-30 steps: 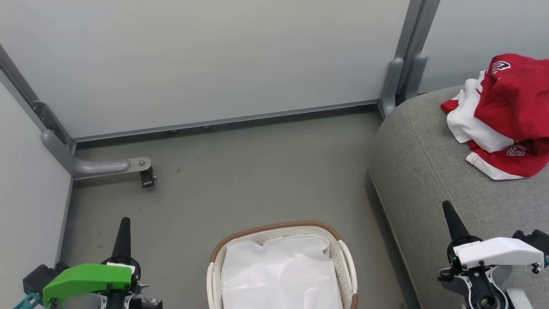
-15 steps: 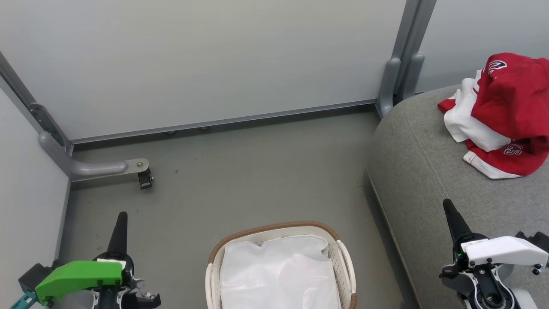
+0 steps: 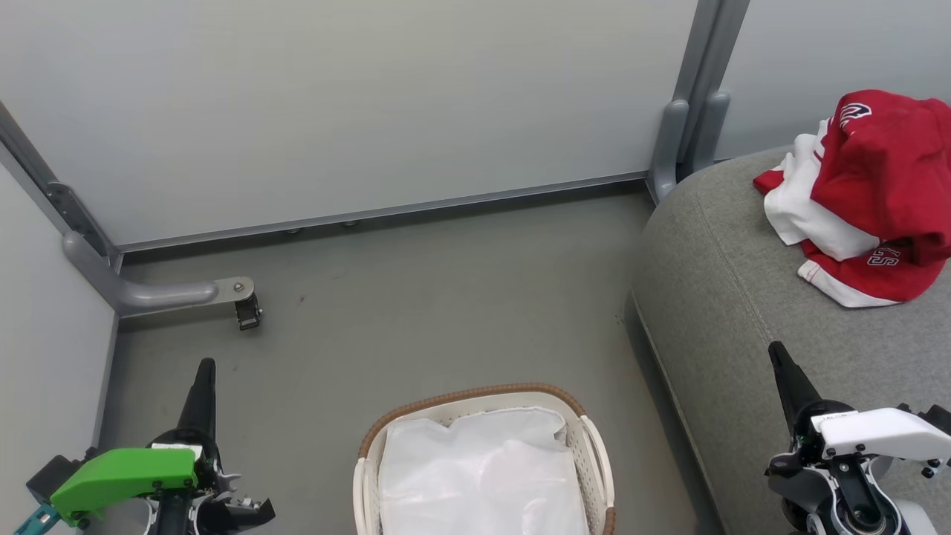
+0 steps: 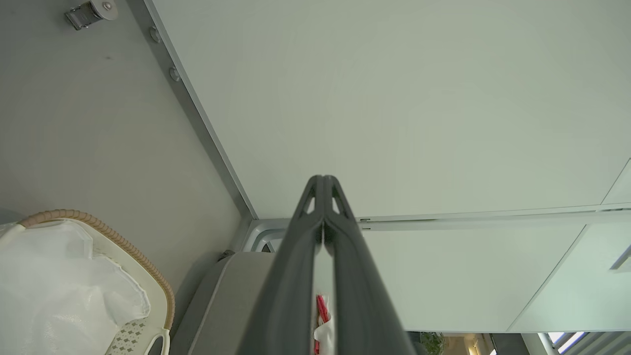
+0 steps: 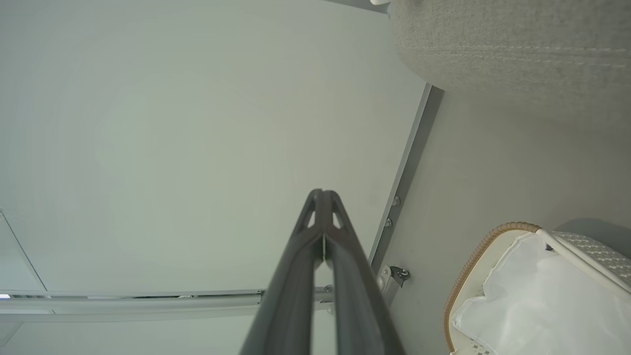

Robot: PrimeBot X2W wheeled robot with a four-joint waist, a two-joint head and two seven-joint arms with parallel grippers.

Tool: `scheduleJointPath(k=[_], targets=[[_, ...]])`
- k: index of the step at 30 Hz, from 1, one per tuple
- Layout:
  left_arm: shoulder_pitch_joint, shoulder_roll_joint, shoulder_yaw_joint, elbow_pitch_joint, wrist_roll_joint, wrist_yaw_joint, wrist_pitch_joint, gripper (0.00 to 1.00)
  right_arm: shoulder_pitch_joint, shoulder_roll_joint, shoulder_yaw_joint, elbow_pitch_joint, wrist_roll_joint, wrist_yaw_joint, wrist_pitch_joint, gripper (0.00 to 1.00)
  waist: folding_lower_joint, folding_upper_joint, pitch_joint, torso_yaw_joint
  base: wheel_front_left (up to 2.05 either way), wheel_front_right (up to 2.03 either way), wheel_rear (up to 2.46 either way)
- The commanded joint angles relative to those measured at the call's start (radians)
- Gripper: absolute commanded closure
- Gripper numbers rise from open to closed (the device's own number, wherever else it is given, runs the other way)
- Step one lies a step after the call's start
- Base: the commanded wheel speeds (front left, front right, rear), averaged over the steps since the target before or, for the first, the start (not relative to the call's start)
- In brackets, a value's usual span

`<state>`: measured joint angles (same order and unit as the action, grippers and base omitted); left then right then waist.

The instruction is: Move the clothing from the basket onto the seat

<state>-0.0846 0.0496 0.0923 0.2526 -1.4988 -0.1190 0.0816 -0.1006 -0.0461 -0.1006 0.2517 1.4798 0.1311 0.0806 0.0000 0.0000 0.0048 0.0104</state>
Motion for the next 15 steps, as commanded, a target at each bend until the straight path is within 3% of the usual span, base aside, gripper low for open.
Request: scheduleJointPath(k=[1, 15], targets=[[-0.023, 0.003, 0.006, -0.007, -0.021, -0.006, 0.006, 1.0, -0.012, -0.006, -0.005, -0.006, 0.022, -0.001, 0.007, 1.0, 0.0, 0.0, 0.0, -0.001, 0.0, 0.0, 0.0], [-0.03, 0.003, 0.022, -0.009, -0.105, -0.014, 0.033, 1.0, -0.011, -0.007, -0.014, -0.009, 0.12, 0.0, 0.034, 1.0, 0.0, 0.0, -0.001, -0.009, 0.0, 0.0, 0.0]])
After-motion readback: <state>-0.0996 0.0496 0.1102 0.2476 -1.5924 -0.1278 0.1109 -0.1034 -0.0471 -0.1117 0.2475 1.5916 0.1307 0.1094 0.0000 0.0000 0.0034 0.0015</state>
